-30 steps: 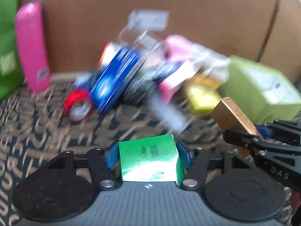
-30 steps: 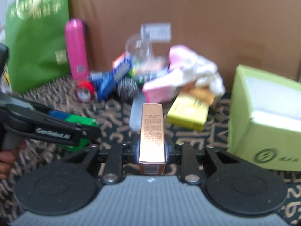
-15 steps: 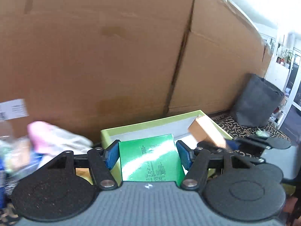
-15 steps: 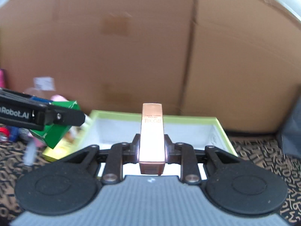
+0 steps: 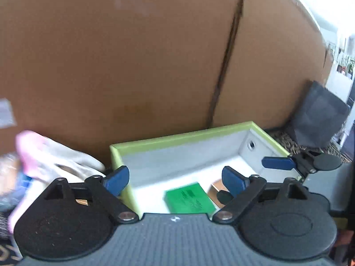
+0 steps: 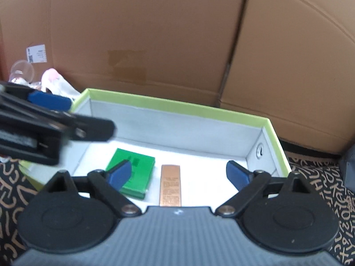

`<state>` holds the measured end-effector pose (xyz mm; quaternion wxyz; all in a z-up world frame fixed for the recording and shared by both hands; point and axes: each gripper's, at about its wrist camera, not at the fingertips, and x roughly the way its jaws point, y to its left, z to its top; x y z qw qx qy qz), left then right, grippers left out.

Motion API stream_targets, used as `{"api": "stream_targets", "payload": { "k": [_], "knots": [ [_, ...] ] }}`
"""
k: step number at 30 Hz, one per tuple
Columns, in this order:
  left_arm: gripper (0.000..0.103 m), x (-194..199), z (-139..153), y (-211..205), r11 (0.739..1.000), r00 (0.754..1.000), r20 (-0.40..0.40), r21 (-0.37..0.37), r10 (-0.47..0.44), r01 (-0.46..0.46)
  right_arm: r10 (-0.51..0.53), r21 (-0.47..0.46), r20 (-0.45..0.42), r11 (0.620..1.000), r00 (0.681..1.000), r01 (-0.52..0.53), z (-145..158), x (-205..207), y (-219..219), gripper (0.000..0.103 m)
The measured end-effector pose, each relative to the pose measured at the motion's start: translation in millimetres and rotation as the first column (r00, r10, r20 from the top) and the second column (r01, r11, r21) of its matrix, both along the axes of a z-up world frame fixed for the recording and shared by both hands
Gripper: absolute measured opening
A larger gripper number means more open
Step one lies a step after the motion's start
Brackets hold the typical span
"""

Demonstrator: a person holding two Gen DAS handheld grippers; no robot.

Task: Organize objects
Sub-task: 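Carry both boxes over lime-green box and open both tools to drop them, then move both open tools back toward the item pile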

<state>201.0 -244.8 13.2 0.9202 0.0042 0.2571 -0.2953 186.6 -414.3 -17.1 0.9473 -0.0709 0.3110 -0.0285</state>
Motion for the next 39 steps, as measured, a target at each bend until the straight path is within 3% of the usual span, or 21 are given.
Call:
{"api": "stream_targets", "payload": {
  "k": [6, 10, 13, 20, 31, 34, 39],
  "knots": [
    [0.098, -33.3, 30.4, 68.0, 0.990, 0.980, 0.144, -0.040, 0.140, -0.136, 0.007, -0.048, 0.202, 0.999, 0.979, 0.003, 34.7, -25.3, 25.0, 0.103],
    [0.103, -47.9, 36.2, 115.3, 0.971, 0.956, 0.168, -0.075, 0.238, -0.229, 0.060, -0.055, 0.333, 0.997, 0.941, -0.044, 44.9, -42.2, 61.6, 0.103],
    [0.103, -56.9, 34.1, 146.1, 0.955, 0.937, 0.186, -0.077, 0.295, -0.285, 0.095, -0.022, 0.375, 0.995, 0.922, -0.094, 46.2, -53.1, 90.4, 0.103],
    [0.103, -68.2, 19.3, 197.9, 0.928, 0.919, 0.138, -0.097, 0.369, -0.359, 0.205, 0.001, 0.361, 0.975, 0.909, -0.220, 44.7, -76.5, 154.0, 0.103],
    [0.103, -84.0, 15.3, 249.6, 0.917, 0.903, 0.161, -0.118, 0.397, -0.382, 0.285, -0.071, 0.302, 0.958, 0.910, -0.277, 41.5, -80.0, 220.2, 0.103],
    [0.103, -79.0, 6.0, 260.2, 0.914, 0.901, 0.155, -0.095, 0.406, -0.395, 0.253, -0.054, 0.265, 0.967, 0.931, -0.247, 30.0, -75.1, 233.3, 0.103],
    [0.103, -66.5, -23.2, 283.7, 0.900, 0.891, 0.139, 0.003, 0.432, -0.437, 0.170, 0.051, 0.124, 0.983, 0.978, -0.177, 0.6, -56.3, 242.4, 0.103]
  ]
}}
